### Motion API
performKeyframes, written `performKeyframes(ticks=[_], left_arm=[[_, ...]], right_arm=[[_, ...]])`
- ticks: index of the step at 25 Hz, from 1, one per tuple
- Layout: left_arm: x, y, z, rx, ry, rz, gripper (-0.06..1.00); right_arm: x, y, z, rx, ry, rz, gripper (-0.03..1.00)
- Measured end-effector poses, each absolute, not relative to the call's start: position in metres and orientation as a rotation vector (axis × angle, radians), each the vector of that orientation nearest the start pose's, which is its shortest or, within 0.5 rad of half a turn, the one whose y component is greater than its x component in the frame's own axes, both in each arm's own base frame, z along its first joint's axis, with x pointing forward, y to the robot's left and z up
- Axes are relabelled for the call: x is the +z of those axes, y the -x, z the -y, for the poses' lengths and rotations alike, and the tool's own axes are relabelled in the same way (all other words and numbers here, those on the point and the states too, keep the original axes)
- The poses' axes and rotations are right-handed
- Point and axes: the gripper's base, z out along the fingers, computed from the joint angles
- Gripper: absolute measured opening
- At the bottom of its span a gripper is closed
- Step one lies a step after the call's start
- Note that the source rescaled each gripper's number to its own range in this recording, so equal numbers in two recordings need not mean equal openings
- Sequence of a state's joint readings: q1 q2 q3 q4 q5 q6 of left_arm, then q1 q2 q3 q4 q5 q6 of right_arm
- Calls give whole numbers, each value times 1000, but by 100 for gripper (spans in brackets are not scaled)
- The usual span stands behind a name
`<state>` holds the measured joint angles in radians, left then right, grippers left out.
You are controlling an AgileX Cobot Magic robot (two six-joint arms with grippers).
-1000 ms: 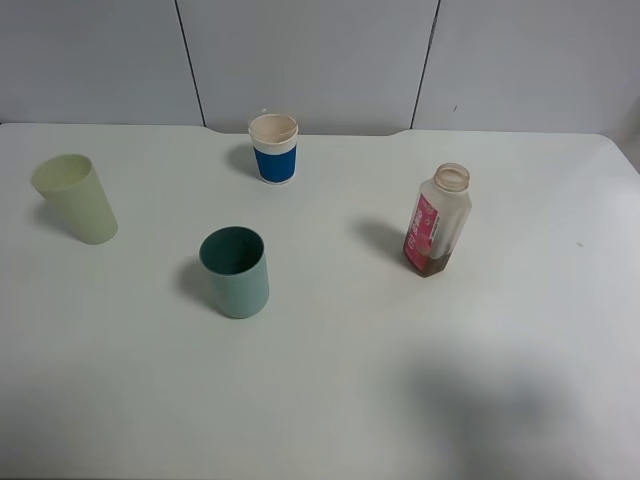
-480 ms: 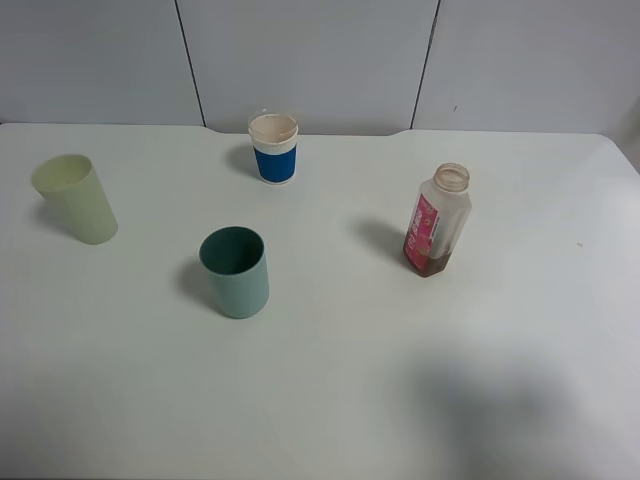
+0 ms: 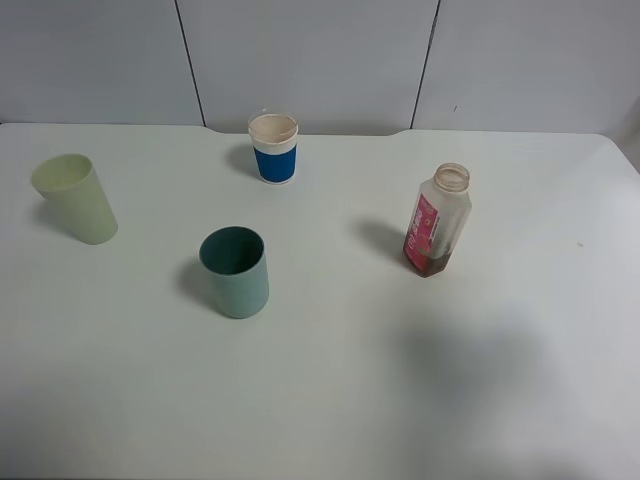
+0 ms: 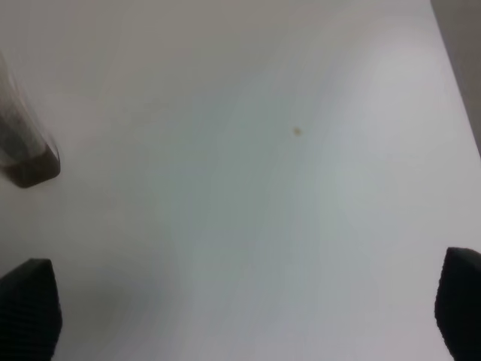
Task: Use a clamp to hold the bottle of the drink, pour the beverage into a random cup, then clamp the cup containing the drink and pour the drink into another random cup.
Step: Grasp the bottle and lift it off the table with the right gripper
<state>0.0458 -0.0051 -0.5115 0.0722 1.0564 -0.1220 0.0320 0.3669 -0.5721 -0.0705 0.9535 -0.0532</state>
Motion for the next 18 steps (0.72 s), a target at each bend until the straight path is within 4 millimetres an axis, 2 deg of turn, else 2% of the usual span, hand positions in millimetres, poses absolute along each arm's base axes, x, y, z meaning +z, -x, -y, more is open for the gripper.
performKeyframes(ticks=[9,18], left_arm=[[281,7,-5,38,173,-2014,93],[281,7,-5,38,173,-2014,93]], right_arm=[[291,-81,0,-153,296,-2323,100],[288,-91,2,-234,379,-2345,100]])
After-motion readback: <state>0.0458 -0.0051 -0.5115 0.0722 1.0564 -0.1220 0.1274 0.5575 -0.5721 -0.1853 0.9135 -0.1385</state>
